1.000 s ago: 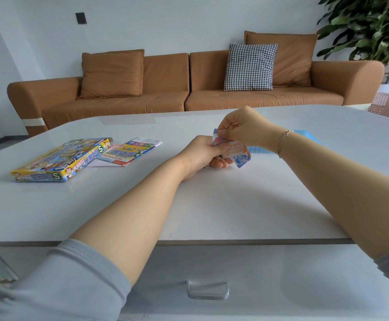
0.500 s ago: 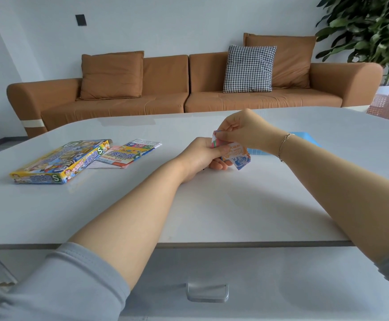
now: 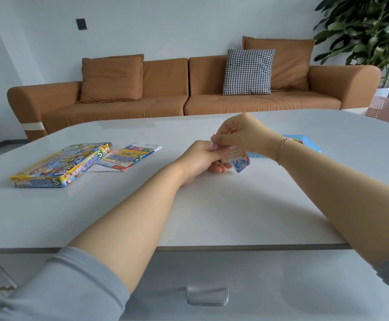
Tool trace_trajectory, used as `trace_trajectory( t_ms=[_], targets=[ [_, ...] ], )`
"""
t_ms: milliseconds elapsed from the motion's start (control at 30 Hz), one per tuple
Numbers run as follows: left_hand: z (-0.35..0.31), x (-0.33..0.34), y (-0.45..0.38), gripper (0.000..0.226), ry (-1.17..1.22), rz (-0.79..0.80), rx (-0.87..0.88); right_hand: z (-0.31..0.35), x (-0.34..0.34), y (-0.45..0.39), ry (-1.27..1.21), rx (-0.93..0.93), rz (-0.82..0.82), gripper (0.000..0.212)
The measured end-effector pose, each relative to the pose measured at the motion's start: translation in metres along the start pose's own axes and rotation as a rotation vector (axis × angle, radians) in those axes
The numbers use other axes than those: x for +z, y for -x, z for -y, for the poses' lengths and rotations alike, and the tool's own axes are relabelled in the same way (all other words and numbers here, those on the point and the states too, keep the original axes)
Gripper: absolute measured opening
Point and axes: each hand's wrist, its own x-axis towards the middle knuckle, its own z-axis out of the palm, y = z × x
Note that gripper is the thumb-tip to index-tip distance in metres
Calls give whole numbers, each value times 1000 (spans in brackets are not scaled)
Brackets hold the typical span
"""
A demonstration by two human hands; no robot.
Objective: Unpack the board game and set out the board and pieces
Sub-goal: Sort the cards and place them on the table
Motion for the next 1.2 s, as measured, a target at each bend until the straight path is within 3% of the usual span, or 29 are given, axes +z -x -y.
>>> trace_trajectory(
  t_ms=[600,833,1033,1100,1200],
  targets=[
    [-1,1,1,12,-17,16,12,2,-1,4,-48,15,34,15],
    [1,-1,1,14,35,-32,27,1,-28,15,-112,95,-85,21],
    [0,-2,2,23,120,-98,105,0,-38,39,-140,376,297,28],
    [0,-2,3,20,125,-124,124,-5,-29,42,-241,408,340,25],
    [1,-1,2,18,96,-142,131,-11,-19,41,-377,401,269,17]
  ],
)
